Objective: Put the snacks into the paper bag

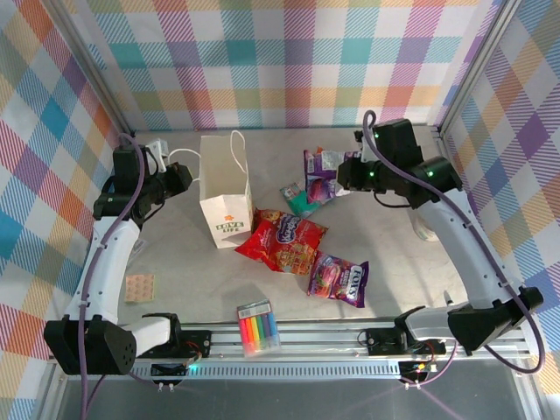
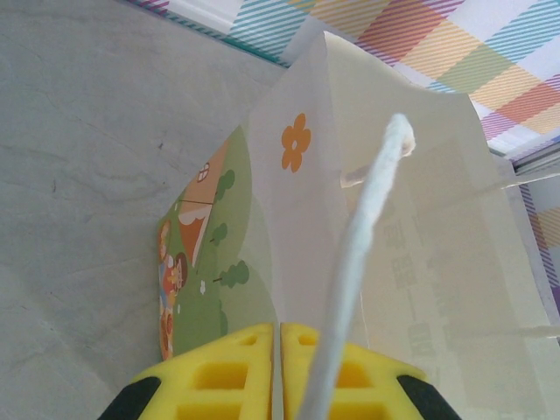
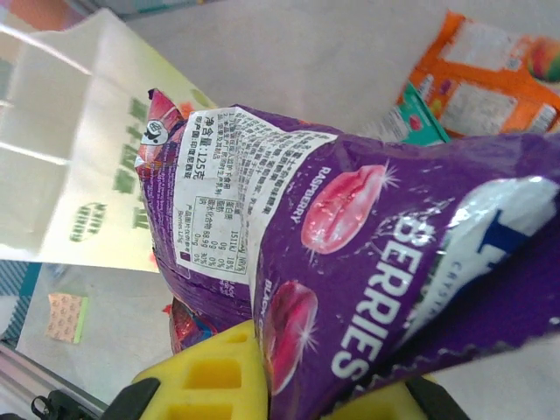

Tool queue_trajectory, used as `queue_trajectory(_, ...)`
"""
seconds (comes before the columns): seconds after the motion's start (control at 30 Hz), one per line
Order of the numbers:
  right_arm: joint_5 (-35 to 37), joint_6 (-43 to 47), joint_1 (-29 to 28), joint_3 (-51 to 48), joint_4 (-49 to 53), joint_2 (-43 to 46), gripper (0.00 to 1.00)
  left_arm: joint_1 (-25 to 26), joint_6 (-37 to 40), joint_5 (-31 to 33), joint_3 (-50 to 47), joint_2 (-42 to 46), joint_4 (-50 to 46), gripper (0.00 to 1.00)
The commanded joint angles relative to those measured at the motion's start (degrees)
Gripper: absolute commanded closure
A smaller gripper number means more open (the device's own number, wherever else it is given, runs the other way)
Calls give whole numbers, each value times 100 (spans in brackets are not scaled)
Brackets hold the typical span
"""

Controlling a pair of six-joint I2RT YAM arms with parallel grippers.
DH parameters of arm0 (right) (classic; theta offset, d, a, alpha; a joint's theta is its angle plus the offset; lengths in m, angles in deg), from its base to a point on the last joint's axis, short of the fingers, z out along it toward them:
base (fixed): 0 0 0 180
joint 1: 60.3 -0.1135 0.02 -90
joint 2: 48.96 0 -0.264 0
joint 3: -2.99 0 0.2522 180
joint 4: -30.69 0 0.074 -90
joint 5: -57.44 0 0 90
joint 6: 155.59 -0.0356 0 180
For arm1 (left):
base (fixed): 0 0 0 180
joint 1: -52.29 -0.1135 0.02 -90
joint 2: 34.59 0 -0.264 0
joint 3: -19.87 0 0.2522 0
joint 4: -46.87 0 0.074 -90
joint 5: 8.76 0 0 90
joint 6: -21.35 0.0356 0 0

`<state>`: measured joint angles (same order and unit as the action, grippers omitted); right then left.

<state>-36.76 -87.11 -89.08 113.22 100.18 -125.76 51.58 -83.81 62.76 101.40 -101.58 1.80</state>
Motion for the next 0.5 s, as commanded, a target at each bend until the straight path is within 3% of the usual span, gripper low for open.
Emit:
queue_trajectory(0.0, 246, 272, -281, 514, 59, -125, 90, -78, 105, -64, -47, 56, 36, 89)
queue_trajectory(0.47, 262, 780, -1291, 2034, 101, -1059, 89, -78, 58, -57, -44, 185, 20, 89)
